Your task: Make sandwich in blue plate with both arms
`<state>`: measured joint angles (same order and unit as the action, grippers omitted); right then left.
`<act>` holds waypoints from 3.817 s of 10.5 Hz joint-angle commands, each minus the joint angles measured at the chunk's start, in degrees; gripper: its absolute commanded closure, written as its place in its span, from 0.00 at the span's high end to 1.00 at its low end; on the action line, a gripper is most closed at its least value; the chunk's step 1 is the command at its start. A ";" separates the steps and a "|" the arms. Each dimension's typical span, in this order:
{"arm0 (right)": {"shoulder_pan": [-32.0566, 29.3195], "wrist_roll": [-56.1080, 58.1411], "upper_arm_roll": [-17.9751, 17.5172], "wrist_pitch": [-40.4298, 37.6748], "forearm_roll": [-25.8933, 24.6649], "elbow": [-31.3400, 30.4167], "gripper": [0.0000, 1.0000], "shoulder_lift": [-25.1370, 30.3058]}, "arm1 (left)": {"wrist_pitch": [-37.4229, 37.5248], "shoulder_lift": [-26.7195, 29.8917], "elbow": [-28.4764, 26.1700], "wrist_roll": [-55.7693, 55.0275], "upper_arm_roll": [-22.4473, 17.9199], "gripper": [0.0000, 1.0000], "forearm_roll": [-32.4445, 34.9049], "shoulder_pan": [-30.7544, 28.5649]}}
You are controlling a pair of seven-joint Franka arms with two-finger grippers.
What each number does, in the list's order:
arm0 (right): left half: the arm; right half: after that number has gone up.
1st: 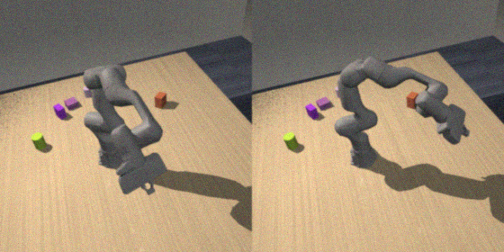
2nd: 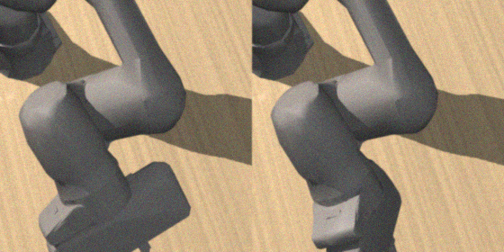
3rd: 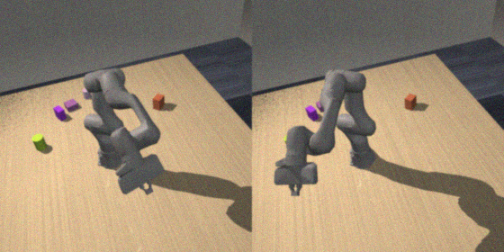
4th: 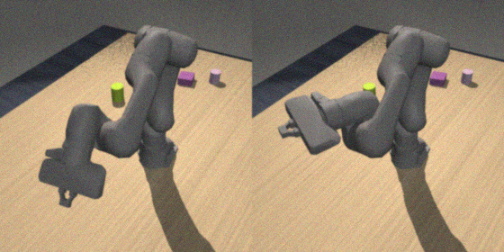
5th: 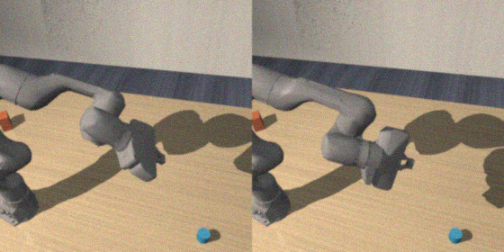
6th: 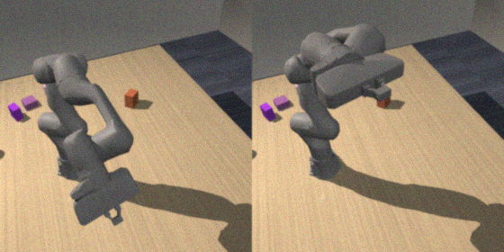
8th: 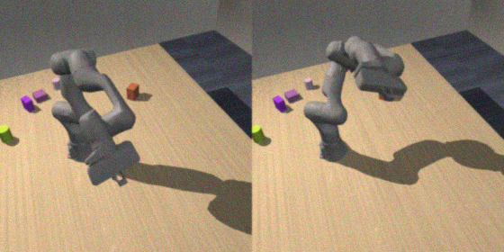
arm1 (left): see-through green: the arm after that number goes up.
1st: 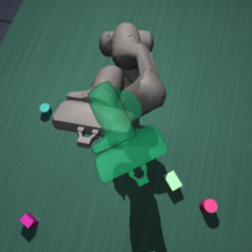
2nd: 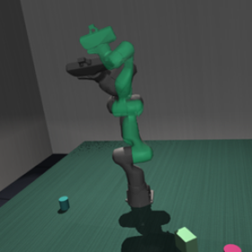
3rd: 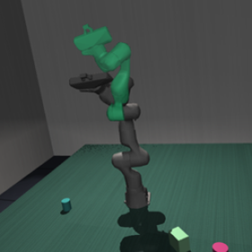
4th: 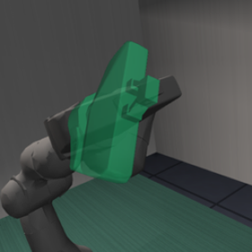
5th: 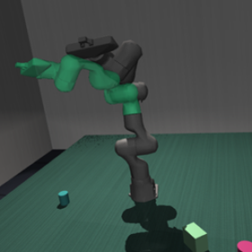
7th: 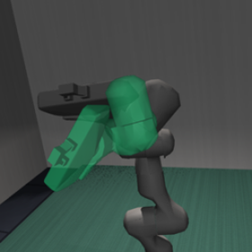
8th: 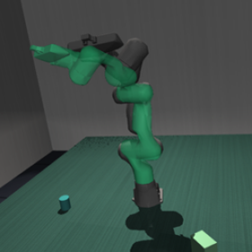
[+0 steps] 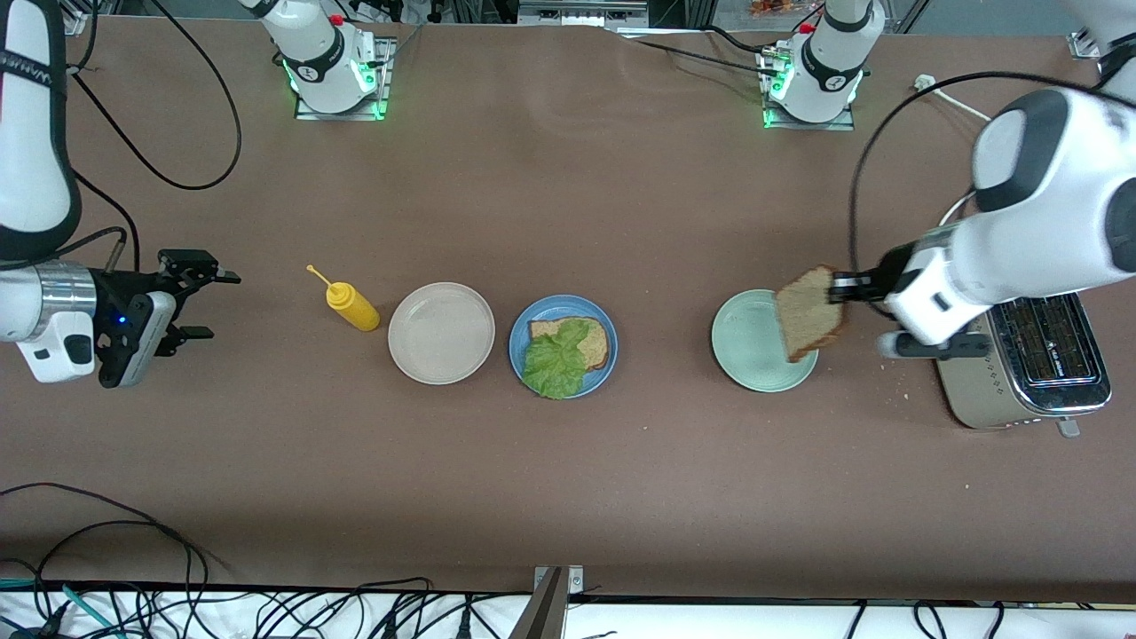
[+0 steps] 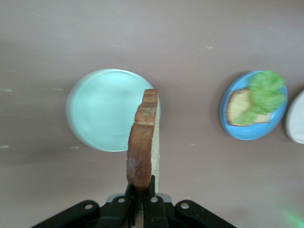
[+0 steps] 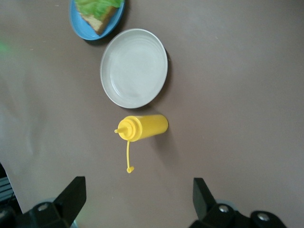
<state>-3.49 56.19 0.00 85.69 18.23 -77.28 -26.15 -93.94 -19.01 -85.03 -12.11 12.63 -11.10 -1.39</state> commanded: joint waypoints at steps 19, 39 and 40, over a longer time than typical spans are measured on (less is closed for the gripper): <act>4.28 -57.40 0.97 5.81 -19.10 -19.66 1.00 23.25 | -24.63 -31.79 12.61 2.80 -14.30 0.08 -47.88 30.22; 4.63 -59.97 0.27 5.53 -19.73 -12.28 1.00 23.16 | -9.27 5.79 -3.64 12.73 -18.61 1.00 -2.13 11.06; 4.72 -59.97 0.09 5.45 -19.72 -12.28 1.00 23.25 | -5.50 9.40 -3.65 12.64 -18.52 1.00 1.40 11.06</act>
<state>1.03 -3.87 0.35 92.03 -2.40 -90.90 -2.67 -103.94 -19.86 -82.86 -0.63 -6.40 -17.12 9.50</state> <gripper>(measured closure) 0.000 0.000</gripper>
